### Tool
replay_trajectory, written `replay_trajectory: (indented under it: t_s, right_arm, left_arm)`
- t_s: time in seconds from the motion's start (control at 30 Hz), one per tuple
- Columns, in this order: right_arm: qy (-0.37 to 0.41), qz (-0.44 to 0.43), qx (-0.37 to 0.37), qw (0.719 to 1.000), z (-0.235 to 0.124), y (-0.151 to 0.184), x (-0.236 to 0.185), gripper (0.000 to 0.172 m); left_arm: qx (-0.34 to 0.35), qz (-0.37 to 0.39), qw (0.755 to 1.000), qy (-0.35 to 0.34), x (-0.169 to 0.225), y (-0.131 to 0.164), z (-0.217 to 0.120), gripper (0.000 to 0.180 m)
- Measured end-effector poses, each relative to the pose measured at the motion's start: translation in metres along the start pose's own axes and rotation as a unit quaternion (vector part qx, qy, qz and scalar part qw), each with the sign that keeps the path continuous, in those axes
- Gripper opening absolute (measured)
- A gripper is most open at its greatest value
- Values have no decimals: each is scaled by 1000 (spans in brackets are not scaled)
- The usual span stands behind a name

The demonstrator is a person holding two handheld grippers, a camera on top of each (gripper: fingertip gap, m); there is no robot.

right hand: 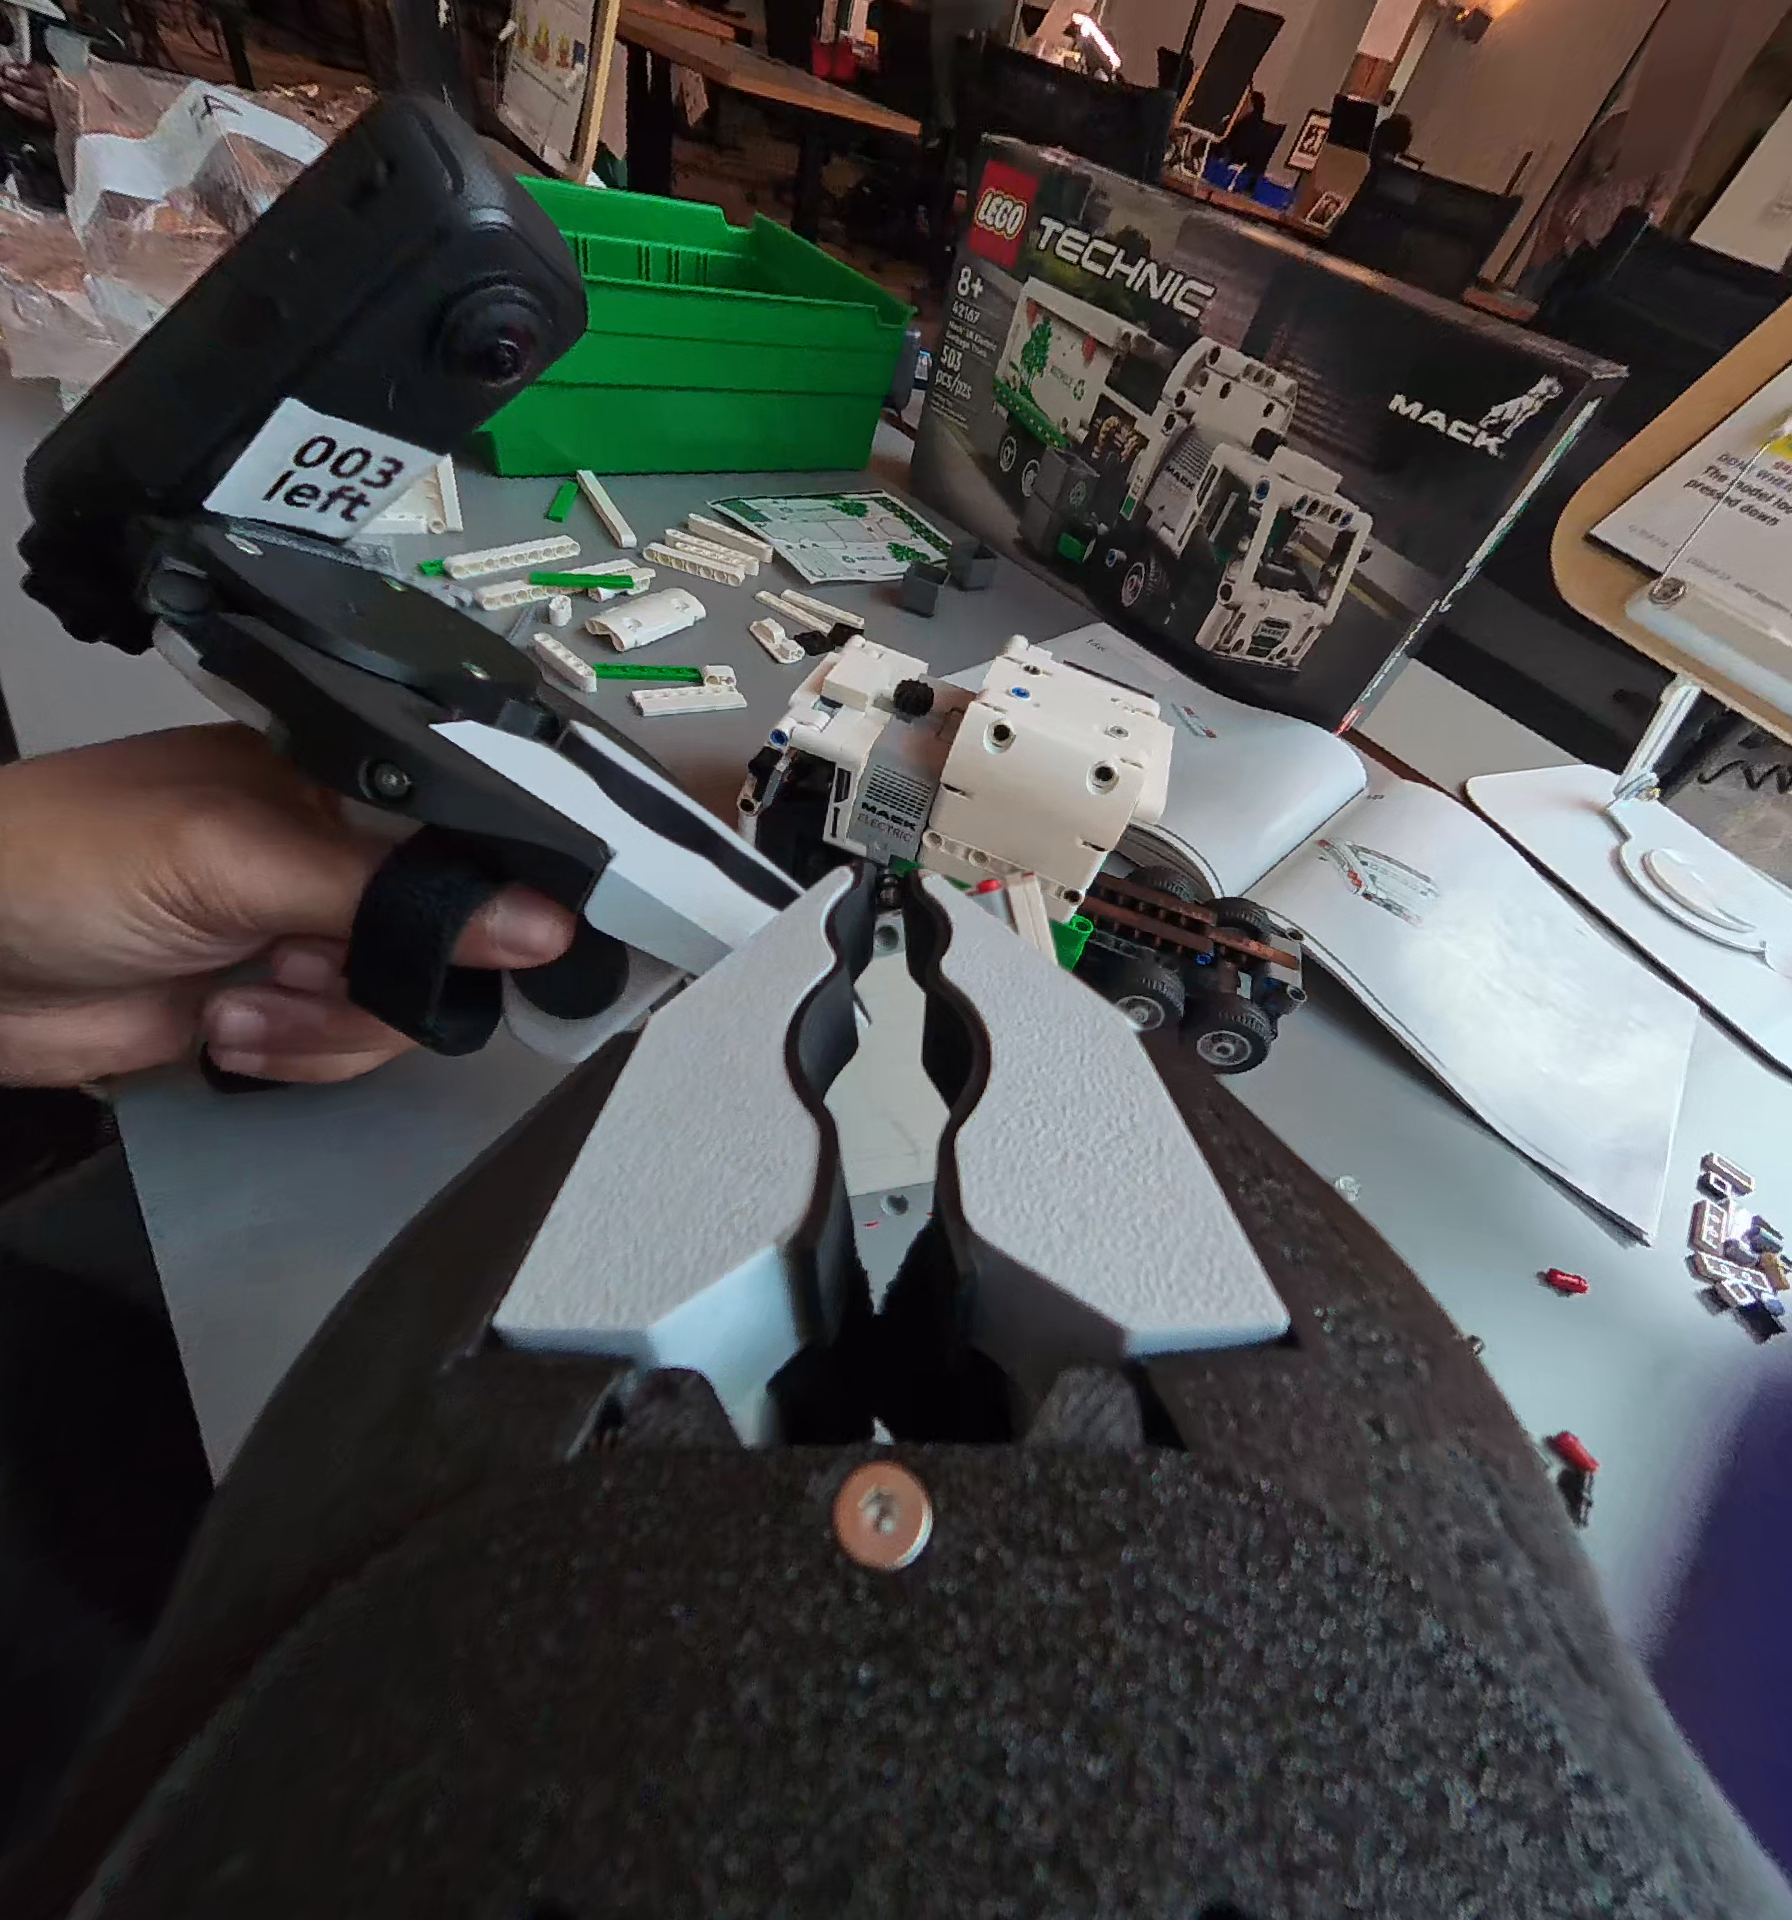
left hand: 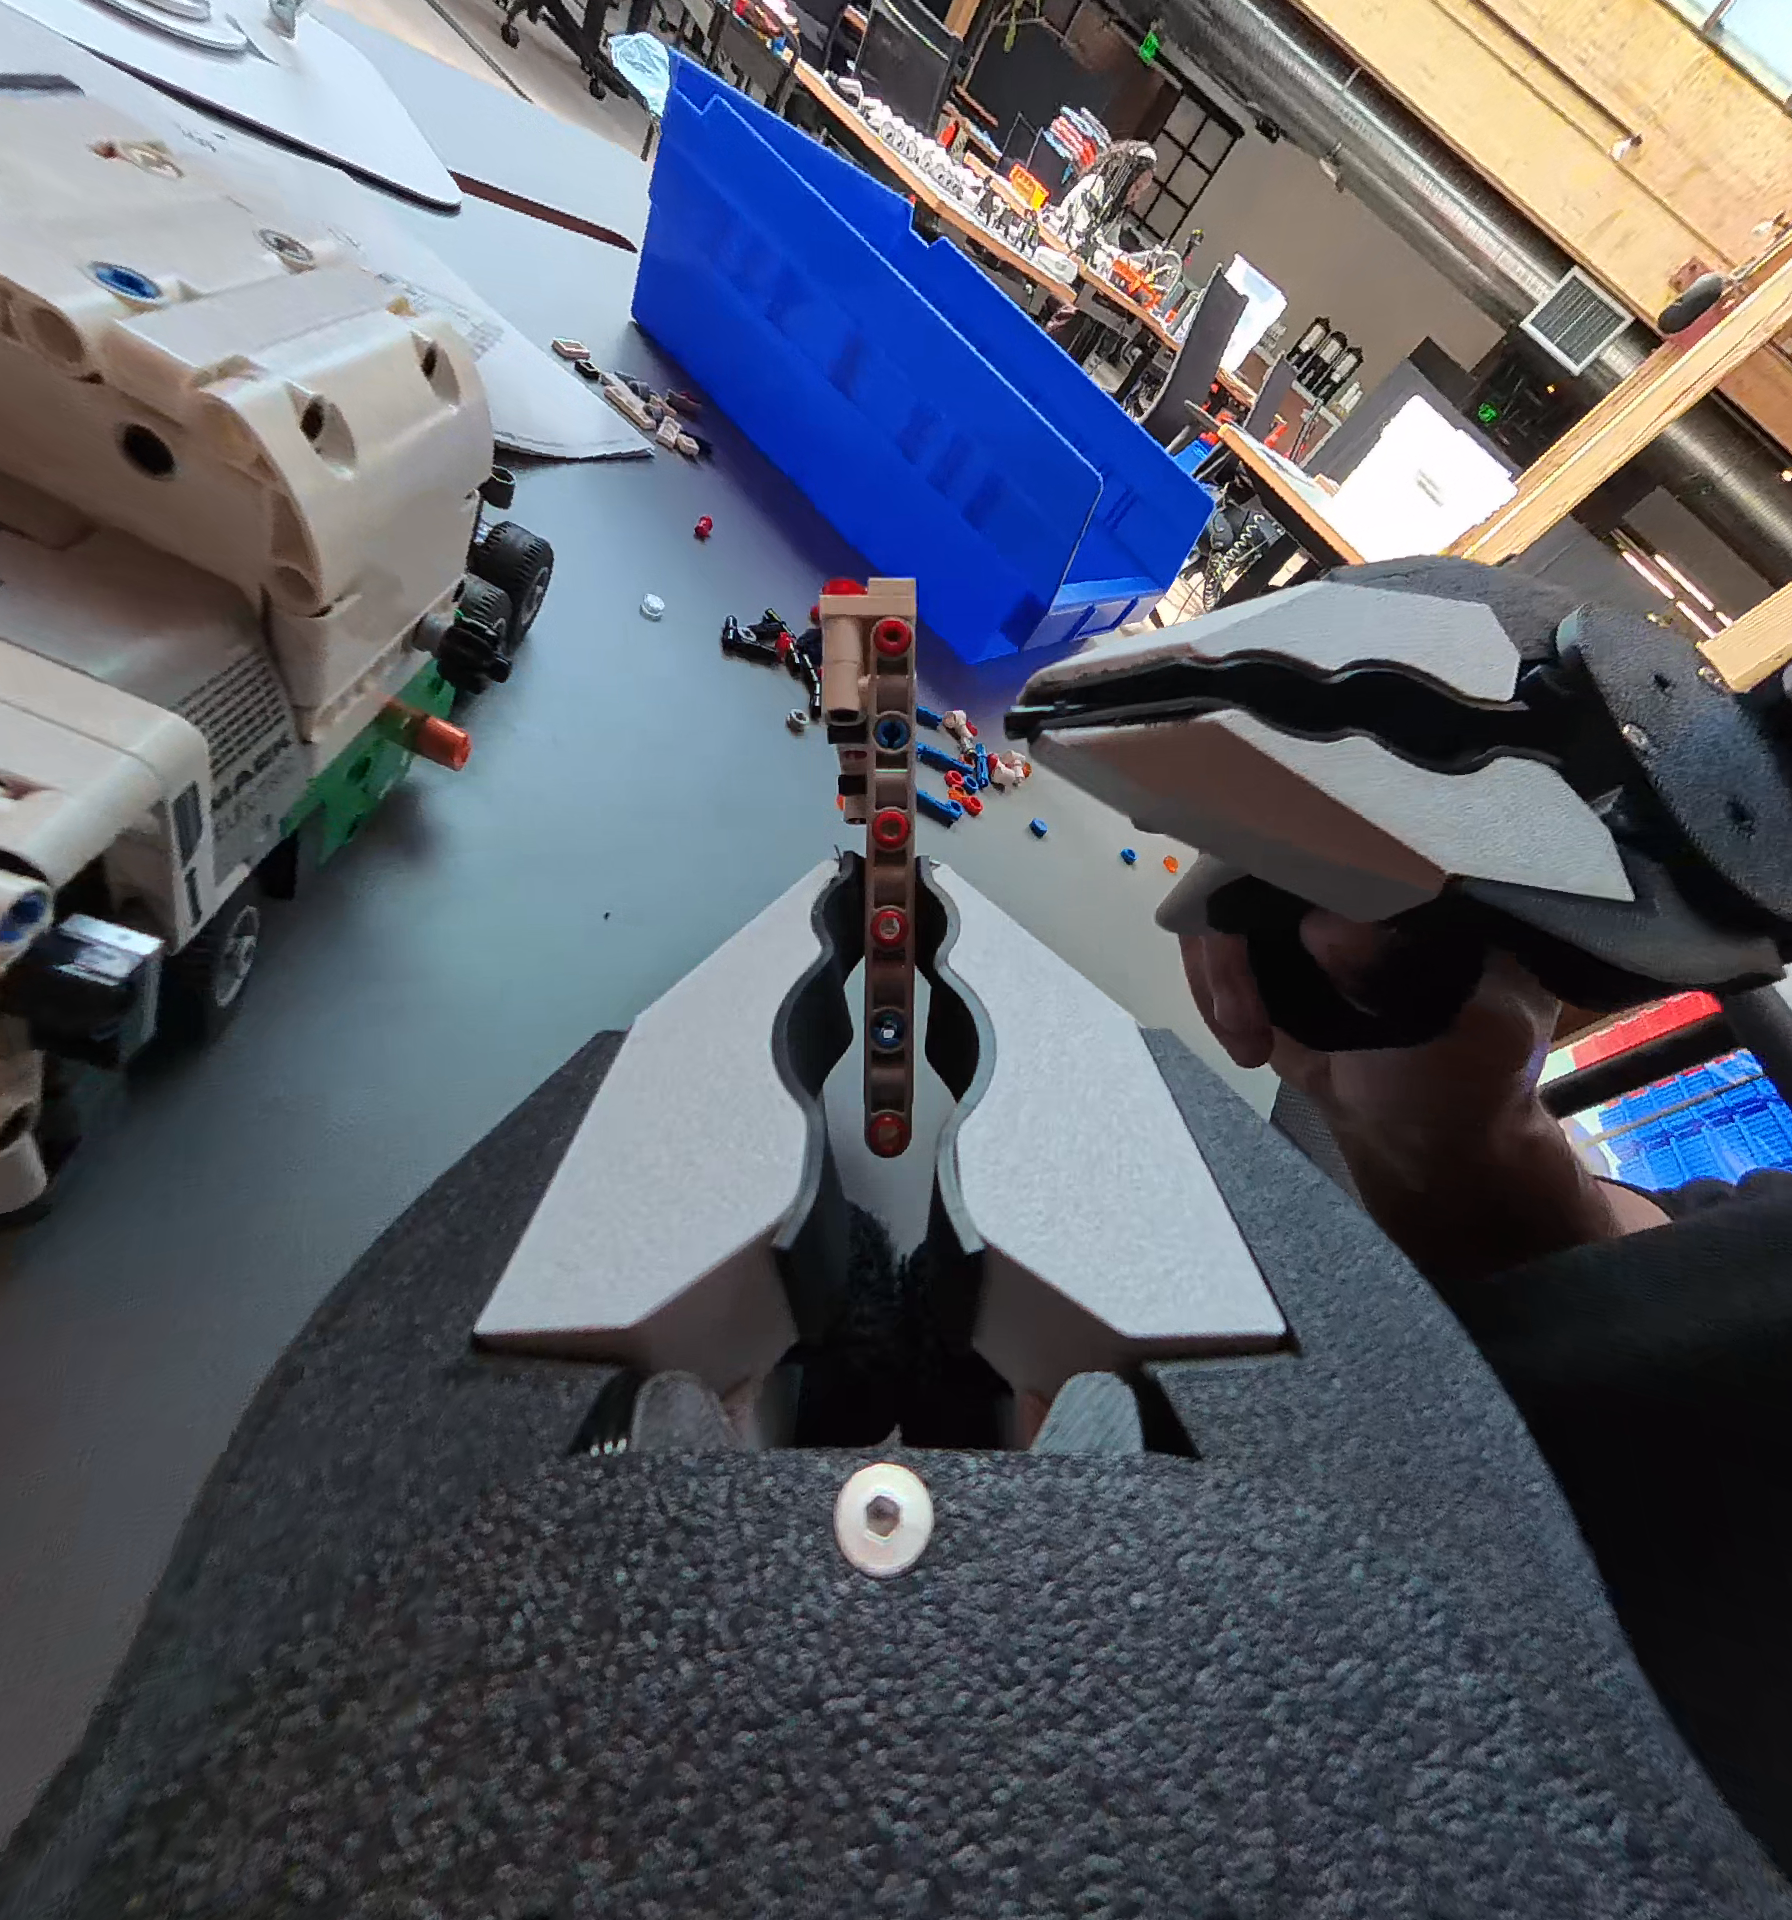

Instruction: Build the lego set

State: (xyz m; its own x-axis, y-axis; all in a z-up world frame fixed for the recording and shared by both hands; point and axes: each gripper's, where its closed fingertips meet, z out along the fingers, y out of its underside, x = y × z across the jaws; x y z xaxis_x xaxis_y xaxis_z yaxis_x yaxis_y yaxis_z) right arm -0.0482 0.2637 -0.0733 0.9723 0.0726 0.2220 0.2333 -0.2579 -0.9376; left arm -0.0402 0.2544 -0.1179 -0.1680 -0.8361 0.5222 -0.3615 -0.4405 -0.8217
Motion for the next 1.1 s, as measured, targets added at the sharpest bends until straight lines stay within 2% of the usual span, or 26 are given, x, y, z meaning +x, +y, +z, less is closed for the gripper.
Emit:
replay_trajectory:
  t_s: [0.13, 0.3, 0.47, 0.6, 0.8, 0.87, 0.97, 1.1]
  right_arm:
    - [1, 17, -18, 1000, 3, 11, 2, 3]
    - [-7, 36, -20, 999, 6, 16, 1, 3]
    - [-9, 56, -18, 998, 7, 18, 0, 4]
    - [-7, 96, -1, 995, 7, 14, -1, 4]
    - [-20, 148, -7, 989, 6, 15, -1, 3]
    - [-31, 168, -10, 985, 5, 13, -2, 3]
    - [-63, 205, -19, 977, 4, 11, -4, 3]
    - [-71, 192, -35, 978, 3, 13, -5, 3]
  left_arm:
    - [18, -16, 1000, -4, 0, -1, 2, 6]
    - [29, 0, 1000, -1, 5, -3, 2, 6]
    - [33, 34, 998, -31, 4, -3, 1, 7]
    - [53, 92, 991, -85, 4, -7, -2, 7]
    - [63, 99, 988, -103, 6, -9, -2, 7]
    - [62, 130, 983, -118, 6, -11, -3, 7]
    - [52, 231, 957, -168, 4, -14, -7, 7]
    - [30, 301, 934, -193, 1, -13, -8, 7]
